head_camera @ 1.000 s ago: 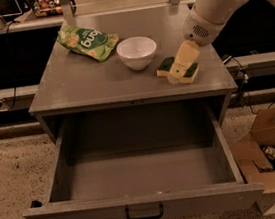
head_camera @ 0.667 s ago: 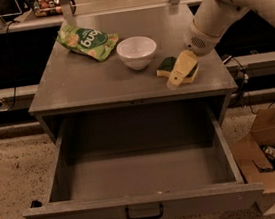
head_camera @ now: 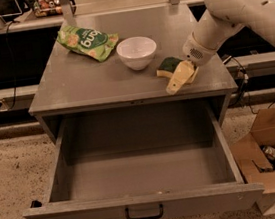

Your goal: Place sponge into top drawer

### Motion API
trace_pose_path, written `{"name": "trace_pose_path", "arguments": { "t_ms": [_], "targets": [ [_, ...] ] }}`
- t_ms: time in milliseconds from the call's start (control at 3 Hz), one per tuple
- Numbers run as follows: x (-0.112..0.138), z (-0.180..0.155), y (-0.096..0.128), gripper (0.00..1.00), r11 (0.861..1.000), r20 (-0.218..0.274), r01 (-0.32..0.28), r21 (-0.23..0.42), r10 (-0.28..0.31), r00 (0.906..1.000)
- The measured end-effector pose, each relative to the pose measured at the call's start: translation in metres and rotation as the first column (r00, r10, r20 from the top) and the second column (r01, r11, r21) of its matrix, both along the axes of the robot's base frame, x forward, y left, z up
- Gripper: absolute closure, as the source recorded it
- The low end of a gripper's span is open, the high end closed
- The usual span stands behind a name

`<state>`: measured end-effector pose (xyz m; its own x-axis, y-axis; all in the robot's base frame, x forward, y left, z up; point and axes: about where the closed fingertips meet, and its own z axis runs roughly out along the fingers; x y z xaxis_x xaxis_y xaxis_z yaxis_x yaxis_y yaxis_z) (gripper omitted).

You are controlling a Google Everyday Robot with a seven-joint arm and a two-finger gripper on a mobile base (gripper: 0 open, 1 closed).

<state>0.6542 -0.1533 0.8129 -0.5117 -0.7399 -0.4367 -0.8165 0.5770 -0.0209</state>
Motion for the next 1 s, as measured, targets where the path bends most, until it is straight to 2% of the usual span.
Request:
{"name": "trace_pose_path", "arguments": {
  "t_ms": [333,1000],
  "targets": [
    [0.001,-0.004,-0.004,0.41,1.000,0.011,0.017,0.004,-0.017,0.9998],
    [0.001,0.011,-0.004,0.83,1.000,0.011,0.017,0.005,-0.017,0.9998]
  ]
}}
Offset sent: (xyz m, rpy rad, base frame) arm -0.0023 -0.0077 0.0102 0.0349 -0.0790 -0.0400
